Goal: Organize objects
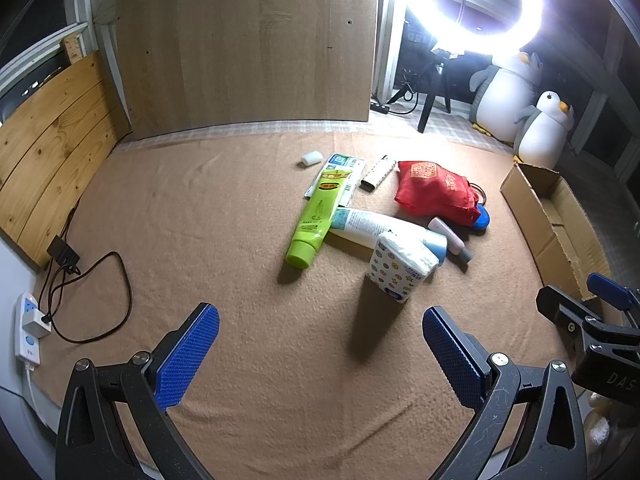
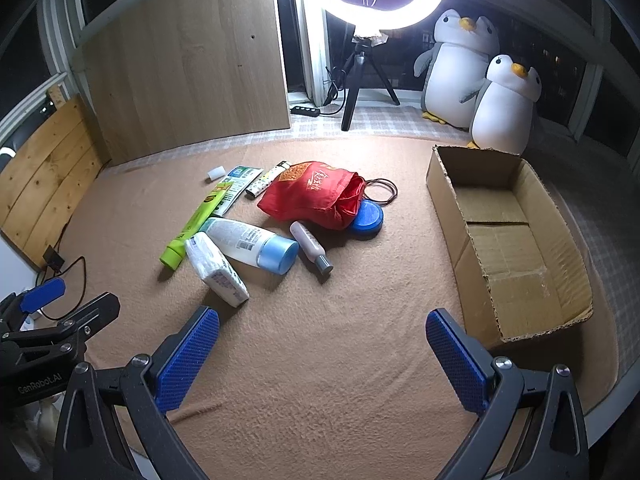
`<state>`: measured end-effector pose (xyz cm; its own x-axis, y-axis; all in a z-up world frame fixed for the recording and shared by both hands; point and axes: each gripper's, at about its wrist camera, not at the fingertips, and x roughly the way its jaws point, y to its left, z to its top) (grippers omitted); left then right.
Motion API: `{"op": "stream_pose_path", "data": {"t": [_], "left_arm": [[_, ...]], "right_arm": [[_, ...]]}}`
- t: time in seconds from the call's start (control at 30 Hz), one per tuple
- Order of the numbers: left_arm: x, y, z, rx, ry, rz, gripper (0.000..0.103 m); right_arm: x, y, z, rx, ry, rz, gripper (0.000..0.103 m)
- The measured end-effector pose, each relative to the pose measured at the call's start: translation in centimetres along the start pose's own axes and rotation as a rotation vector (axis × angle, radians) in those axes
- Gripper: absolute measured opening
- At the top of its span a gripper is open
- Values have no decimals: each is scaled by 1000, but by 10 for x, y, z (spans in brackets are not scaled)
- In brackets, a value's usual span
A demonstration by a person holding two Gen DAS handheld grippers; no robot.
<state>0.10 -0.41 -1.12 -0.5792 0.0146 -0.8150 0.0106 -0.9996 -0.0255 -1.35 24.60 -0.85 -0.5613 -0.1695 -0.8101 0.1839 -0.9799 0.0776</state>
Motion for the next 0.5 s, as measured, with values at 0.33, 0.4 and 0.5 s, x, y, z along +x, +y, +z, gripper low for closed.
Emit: {"op": "stream_pose_path", "data": {"t": [0.33, 0.4, 0.5], "left_arm": [[1, -3, 0, 3, 2, -1, 103], [2, -4, 0, 4, 6, -1, 103], [5, -5, 0, 6, 11, -2, 103]], "right_arm": [[1, -1, 0, 2, 3, 0, 102], [2, -1, 0, 5, 5, 0, 102], [2, -3, -1, 8, 6, -2, 102]]}}
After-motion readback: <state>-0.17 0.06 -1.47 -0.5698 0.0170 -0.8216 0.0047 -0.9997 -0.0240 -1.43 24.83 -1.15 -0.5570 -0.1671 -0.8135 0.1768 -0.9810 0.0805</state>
